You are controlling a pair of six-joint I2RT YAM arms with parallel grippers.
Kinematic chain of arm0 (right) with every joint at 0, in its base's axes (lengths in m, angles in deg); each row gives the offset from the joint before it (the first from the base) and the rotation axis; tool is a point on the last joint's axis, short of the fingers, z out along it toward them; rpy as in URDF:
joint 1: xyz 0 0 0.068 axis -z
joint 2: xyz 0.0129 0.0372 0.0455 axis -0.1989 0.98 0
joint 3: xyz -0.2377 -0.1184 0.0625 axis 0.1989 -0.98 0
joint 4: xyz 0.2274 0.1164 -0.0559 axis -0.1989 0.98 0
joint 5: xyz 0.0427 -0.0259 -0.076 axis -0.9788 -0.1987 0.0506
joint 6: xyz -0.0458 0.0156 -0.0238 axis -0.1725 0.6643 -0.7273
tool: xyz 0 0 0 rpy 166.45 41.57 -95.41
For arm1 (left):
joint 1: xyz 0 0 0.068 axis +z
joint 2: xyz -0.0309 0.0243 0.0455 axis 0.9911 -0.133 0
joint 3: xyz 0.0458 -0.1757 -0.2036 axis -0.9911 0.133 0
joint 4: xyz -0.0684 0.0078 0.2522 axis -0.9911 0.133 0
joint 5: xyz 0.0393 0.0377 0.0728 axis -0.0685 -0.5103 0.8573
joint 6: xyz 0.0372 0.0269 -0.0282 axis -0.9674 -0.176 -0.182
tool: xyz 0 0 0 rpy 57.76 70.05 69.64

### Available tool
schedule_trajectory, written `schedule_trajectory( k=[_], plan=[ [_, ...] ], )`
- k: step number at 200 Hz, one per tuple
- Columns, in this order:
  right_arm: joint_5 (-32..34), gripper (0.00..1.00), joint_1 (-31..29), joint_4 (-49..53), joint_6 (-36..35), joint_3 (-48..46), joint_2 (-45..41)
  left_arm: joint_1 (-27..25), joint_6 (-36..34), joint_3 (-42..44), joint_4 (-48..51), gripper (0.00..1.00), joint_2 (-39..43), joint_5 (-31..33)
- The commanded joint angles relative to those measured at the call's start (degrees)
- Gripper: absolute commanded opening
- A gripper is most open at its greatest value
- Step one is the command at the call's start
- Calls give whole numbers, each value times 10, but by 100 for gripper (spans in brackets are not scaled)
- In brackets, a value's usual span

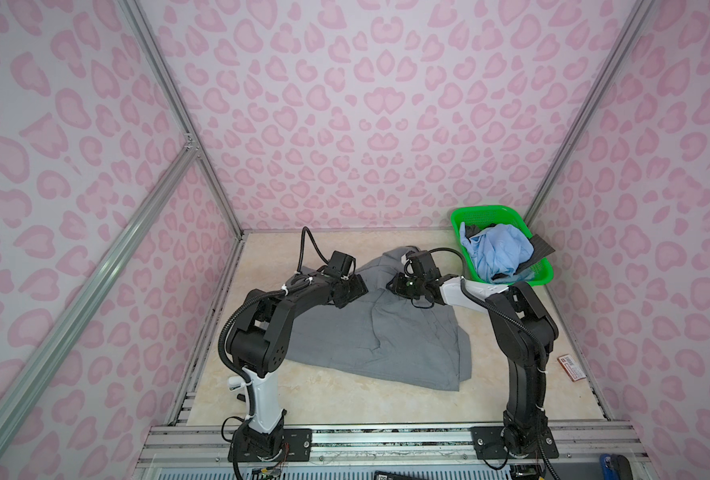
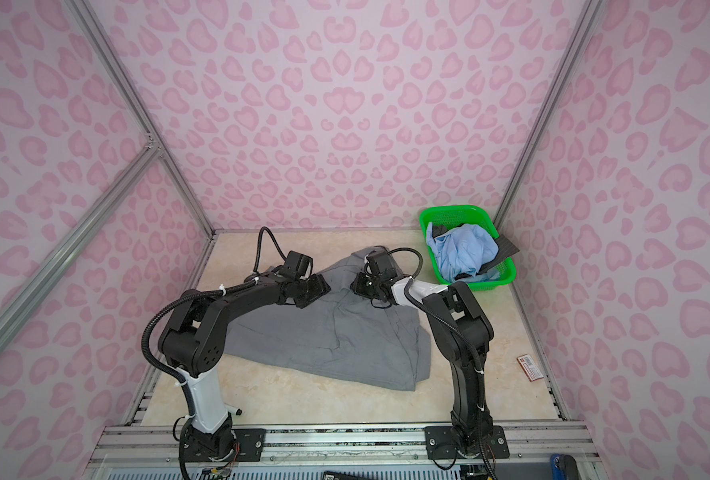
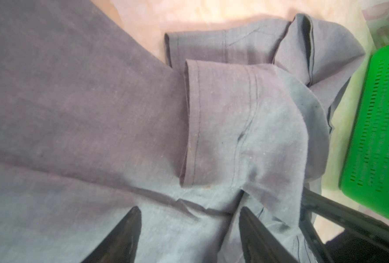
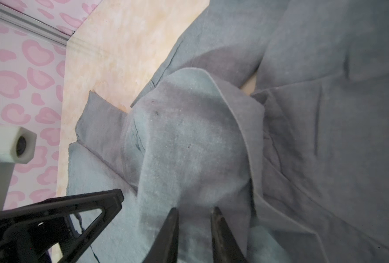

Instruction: Fold and stack the long sleeve shirts

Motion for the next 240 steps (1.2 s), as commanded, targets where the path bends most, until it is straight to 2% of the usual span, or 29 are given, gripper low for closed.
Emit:
schedule_trajectory(
  k=[1, 84, 99, 103, 115, 138, 158, 184, 201, 219, 240],
  plan=[
    [-4, 25, 1, -14, 6, -7, 4, 1, 12, -17, 2, 69, -18, 22],
    [-11, 24, 0, -31, 12, -20, 1, 1, 18, -75, -5, 44, -66, 20],
    [-13, 24, 1, -34, 15, -21, 1, 1, 19, -84, -9, 37, -75, 13],
    [-14, 24, 1, -36, 15, -23, 1, 1, 20, -86, -9, 32, -77, 13],
    [-14, 23, 0, -36, 15, -24, -1, 1, 24, -89, -11, 25, -82, 10],
    [-15, 23, 1, -38, 15, -27, -4, 0, 23, -97, -12, 18, -90, 3],
    [-17, 23, 0, -42, 17, -31, -7, 1, 20, -104, -6, 4, -88, 6],
    [-26, 23, 4, -41, 15, -34, -18, 9, -1, -128, 12, 4, -74, 8],
    [-28, 24, 21, -46, 16, -49, -50, 24, -31, -151, 17, 4, -57, -17],
    [-27, 27, 43, -41, 14, -66, -95, 38, -99, -201, 44, 4, -49, -49],
    [-29, 31, 62, -29, 7, -76, -146, 41, -199, -314, 127, 4, -65, -54]
  ],
)
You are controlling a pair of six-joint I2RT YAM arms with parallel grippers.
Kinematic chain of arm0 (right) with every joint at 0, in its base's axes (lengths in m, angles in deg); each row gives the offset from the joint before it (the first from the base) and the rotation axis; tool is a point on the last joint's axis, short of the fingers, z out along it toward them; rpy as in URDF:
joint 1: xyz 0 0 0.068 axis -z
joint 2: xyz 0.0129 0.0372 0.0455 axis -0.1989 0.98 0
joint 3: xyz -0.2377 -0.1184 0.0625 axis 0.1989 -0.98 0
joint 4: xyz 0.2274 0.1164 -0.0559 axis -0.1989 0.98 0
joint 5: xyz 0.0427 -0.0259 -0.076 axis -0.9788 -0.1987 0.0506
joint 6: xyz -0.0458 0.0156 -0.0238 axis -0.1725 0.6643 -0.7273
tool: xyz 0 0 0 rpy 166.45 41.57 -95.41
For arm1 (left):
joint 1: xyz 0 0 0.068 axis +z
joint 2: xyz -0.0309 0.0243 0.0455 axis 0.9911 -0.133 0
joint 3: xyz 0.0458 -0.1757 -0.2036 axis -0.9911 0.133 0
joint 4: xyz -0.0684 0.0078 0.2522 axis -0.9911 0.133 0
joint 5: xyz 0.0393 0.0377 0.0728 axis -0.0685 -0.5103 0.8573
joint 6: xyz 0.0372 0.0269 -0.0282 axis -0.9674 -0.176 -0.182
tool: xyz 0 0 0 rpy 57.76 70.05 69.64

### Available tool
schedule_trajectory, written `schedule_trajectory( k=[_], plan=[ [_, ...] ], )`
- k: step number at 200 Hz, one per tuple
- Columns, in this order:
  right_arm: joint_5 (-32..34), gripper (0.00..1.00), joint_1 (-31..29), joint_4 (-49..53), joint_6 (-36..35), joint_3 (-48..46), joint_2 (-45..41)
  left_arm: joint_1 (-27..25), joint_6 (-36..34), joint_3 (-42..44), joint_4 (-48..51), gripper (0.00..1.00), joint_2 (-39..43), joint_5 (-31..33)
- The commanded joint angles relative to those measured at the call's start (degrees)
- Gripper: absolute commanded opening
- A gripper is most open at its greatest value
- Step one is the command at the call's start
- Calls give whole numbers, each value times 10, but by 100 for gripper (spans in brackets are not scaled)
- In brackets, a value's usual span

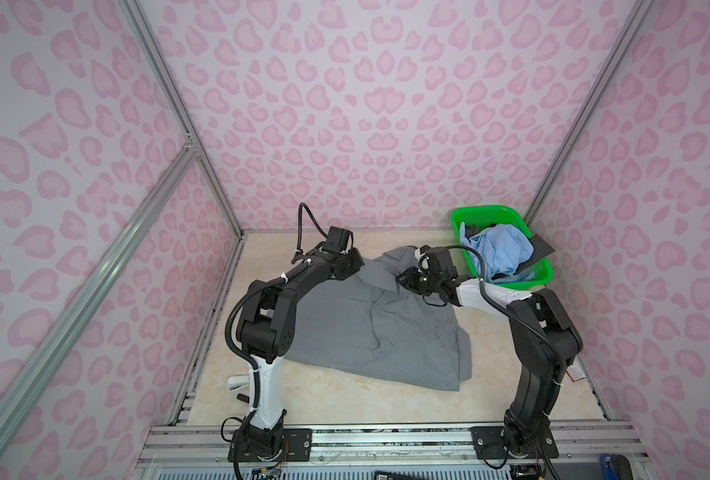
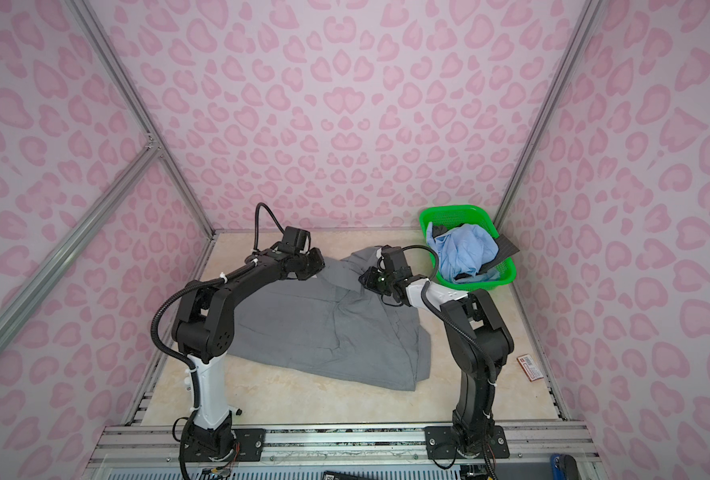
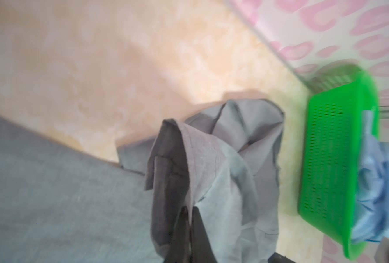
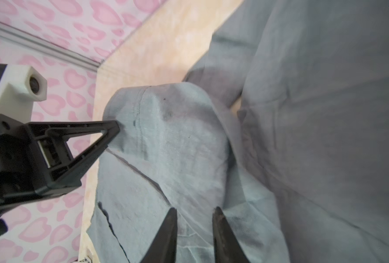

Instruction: Fold and stack the long sleeve shirts

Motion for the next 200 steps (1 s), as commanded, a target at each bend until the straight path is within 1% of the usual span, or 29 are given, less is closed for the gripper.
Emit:
schedule_trajectory(
  k=[1, 11, 32, 45, 60, 71, 87, 96, 111, 123, 146, 158, 172, 183, 200],
  plan=[
    [-1, 32, 12, -2, -10, -11, -40, 2, -132, -95, 75, 4, 2, -26],
    [-1, 33, 17, 3, -14, -17, -62, 1, -171, -132, 84, 4, -2, -37],
    [2, 35, 26, 15, -20, -27, -105, -4, -238, -179, 75, 4, 1, -55],
    [6, 36, 32, 20, -21, -38, -132, -16, -286, -207, 74, 4, 3, -52],
    [6, 36, 40, 22, -20, -52, -163, -39, -345, -213, 59, 4, 16, -55],
    [5, 36, 45, 27, -22, -65, -187, -61, -403, -212, 55, 4, 27, -51],
    [13, 36, 51, 41, -27, -88, -225, -91, -459, -189, 34, 4, 52, -39],
    [18, 35, 55, 45, -29, -104, -249, -99, -469, -162, 9, 4, 73, -53],
    [25, 35, 66, 62, -36, -127, -292, -107, -464, -109, -45, 4, 110, -73],
    [32, 35, 77, 81, -44, -142, -327, -116, -467, -45, -102, 4, 151, -85],
    [59, 35, 96, 96, -50, -178, -398, -141, -493, 82, -209, 4, 236, -117],
    [71, 35, 105, 102, -52, -195, -436, -149, -501, 135, -242, 4, 278, -142],
    [86, 35, 111, 118, -62, -205, -472, -154, -495, 200, -279, 4, 324, -187],
    [96, 35, 112, 135, -73, -207, -490, -161, -504, 251, -309, 4, 362, -223],
    [93, 35, 112, 152, -81, -211, -502, -168, -507, 324, -334, 4, 427, -229]
  ],
)
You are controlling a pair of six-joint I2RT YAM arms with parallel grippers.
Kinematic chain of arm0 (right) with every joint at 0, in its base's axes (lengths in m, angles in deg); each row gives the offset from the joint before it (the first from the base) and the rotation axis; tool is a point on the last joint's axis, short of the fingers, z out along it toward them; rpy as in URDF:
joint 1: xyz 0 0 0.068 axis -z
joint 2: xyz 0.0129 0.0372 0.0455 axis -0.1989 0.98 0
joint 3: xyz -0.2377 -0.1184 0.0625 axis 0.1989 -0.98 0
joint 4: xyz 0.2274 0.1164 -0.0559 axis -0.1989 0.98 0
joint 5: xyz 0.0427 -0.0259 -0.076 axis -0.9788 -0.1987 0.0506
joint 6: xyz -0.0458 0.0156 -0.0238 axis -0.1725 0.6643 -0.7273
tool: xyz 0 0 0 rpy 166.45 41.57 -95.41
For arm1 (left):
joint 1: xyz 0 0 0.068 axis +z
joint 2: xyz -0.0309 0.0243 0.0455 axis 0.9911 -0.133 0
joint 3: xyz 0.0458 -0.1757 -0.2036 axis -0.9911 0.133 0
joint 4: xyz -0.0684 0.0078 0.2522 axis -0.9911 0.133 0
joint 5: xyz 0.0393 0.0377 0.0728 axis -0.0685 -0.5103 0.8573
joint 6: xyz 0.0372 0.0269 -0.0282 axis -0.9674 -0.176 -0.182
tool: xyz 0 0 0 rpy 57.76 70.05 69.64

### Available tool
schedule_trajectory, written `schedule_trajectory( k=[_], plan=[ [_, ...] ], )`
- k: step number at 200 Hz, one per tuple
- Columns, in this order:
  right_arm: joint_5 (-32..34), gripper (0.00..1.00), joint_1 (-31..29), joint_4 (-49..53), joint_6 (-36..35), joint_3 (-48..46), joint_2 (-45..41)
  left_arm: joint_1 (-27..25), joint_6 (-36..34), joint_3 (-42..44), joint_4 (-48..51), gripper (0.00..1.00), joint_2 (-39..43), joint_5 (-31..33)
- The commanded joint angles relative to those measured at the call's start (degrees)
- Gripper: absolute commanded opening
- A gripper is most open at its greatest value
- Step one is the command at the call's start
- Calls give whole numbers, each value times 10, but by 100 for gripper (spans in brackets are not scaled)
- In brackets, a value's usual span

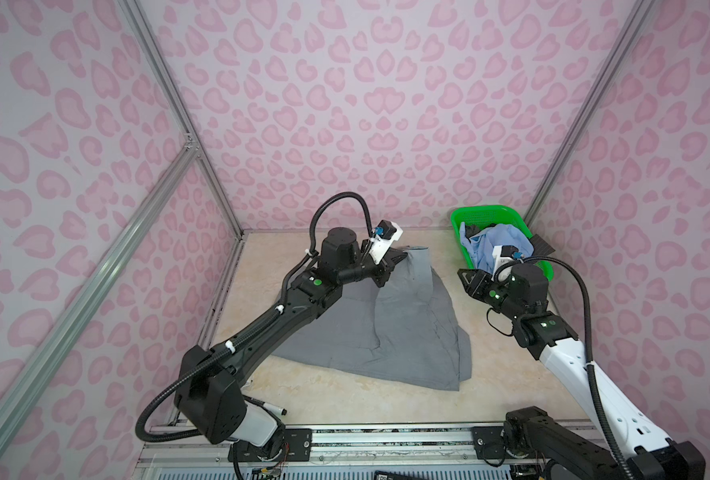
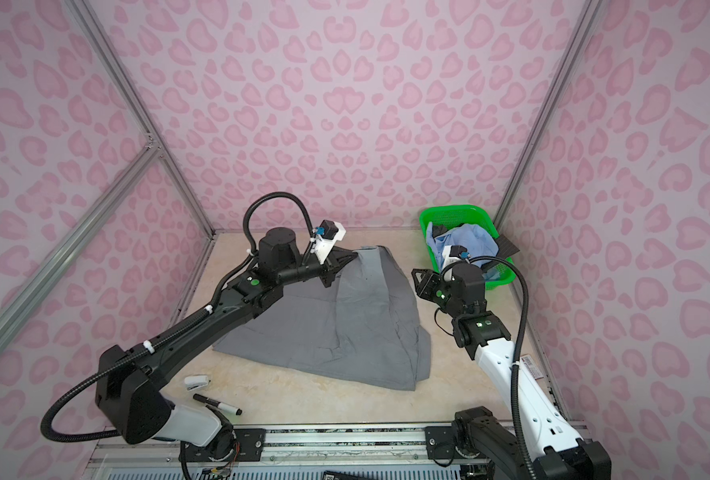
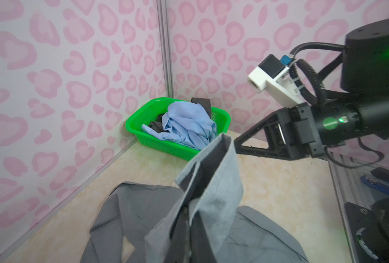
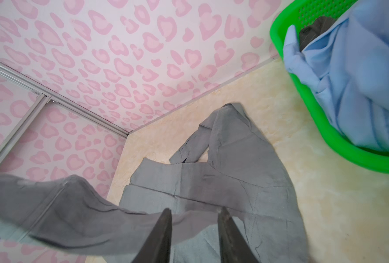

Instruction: Fold and stack the long sleeve shirts

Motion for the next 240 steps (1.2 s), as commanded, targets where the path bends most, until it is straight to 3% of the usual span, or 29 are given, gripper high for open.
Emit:
schedule_trajectory(
  k=[1, 49, 78, 127, 160, 192, 240],
  plan=[
    [17, 35, 1, 35, -25, -7, -15, -10, -19, 76, -95, 4, 71, -63],
    [-33, 35, -3, 20, -22, -32, 6, -14, -79, 197, 29, 4, 232, -65],
    [-30, 35, -46, -11, -26, -38, 50, -14, -113, 266, 73, 4, 339, -63],
    [-6, 34, -133, -80, -2, -57, 146, -13, -129, 379, 59, 4, 485, 73],
    [15, 33, -181, -97, 9, -61, 192, -2, -86, 454, -38, 4, 540, 244],
    [20, 32, -211, -116, 18, -61, 234, 45, -5, 484, -118, 4, 548, 358],
    [27, 31, -252, -141, 24, -59, 291, 105, 90, 495, -95, 4, 585, 374]
  ],
)
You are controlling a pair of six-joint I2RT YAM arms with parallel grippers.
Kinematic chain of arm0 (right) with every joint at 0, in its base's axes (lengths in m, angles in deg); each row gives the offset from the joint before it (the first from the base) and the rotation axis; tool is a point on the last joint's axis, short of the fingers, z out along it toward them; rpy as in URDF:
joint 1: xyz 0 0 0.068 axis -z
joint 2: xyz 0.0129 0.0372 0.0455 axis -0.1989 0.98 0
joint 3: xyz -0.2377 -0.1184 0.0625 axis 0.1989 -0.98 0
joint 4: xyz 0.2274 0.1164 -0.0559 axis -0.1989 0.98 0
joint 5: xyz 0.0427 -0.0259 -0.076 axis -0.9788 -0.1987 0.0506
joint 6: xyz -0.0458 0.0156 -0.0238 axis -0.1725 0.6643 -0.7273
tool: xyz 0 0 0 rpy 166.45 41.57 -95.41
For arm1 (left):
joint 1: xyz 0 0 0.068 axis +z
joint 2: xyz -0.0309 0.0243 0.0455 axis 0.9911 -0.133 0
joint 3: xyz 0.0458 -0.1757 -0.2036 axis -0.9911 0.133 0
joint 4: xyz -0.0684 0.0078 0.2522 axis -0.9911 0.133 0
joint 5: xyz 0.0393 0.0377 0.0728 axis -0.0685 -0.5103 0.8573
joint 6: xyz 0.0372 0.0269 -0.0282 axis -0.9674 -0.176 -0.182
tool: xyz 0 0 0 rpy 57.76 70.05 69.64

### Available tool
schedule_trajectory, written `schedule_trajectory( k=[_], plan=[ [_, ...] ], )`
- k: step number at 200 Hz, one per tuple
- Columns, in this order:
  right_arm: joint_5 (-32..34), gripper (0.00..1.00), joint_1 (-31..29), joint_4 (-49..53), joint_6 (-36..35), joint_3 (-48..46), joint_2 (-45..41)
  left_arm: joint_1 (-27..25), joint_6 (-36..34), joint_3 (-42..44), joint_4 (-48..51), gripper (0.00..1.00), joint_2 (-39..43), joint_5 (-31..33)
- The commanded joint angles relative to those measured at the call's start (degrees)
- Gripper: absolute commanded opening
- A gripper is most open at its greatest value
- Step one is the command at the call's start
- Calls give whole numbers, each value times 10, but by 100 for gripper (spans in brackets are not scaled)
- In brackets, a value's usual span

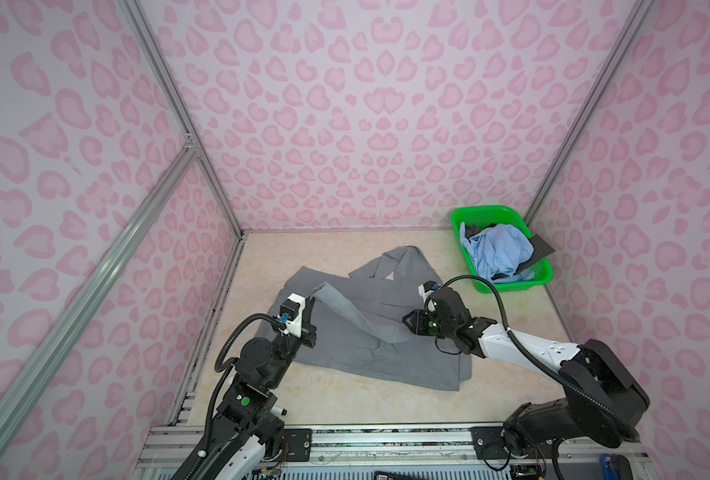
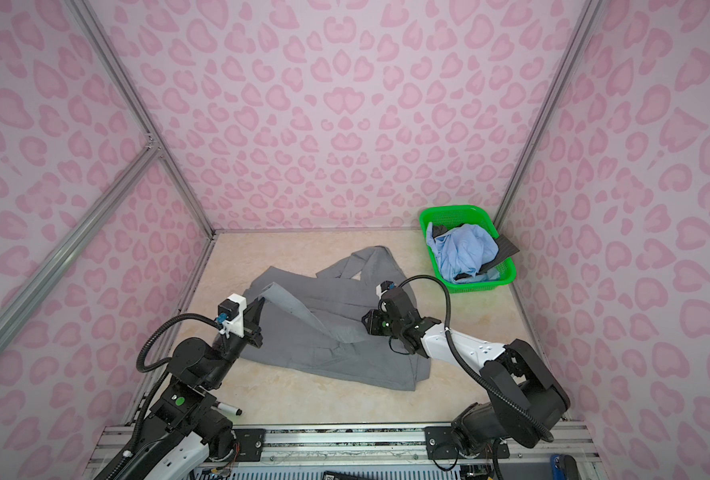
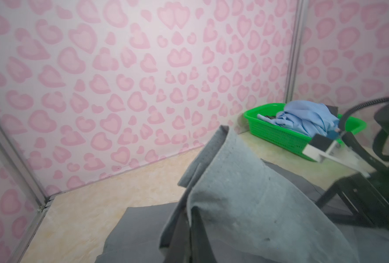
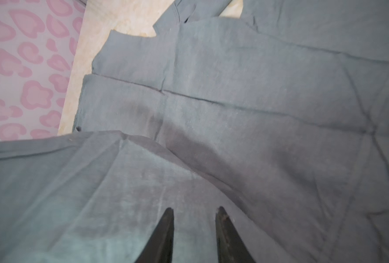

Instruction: Fold and stack the long sleeve shirts

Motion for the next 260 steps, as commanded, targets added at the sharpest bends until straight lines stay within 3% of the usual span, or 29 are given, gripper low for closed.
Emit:
schedule_trajectory(
  k=[1, 45, 75, 113, 148, 191, 220, 250, 260],
  plan=[
    [13, 31, -11, -28, 7, 0, 20, 13, 65, 10, -22, 4, 23, 31],
    [19, 31, -28, -36, 8, -8, 26, 14, 83, 34, 21, 4, 85, 20],
    [29, 30, -45, -53, 13, -32, 10, 14, 64, 47, 53, 6, 101, 69],
    [36, 30, -77, -66, 26, -40, 10, 14, 102, 66, 28, 31, 97, 159],
    [42, 30, -98, -73, 32, -40, 18, 16, 123, 51, 13, 46, 74, 218],
    [40, 30, -126, -59, 19, -7, 34, 15, 227, -23, 161, 75, 44, 166],
    [4, 32, -128, -98, 50, 7, 59, 6, 298, -48, 214, 80, 25, 84],
    [-36, 36, -155, -154, 116, 46, 115, 4, 316, -112, 318, 99, 8, 157],
    [-41, 36, -163, -179, 142, 56, 139, 5, 292, -124, 339, 97, -1, 159]
  ],
)
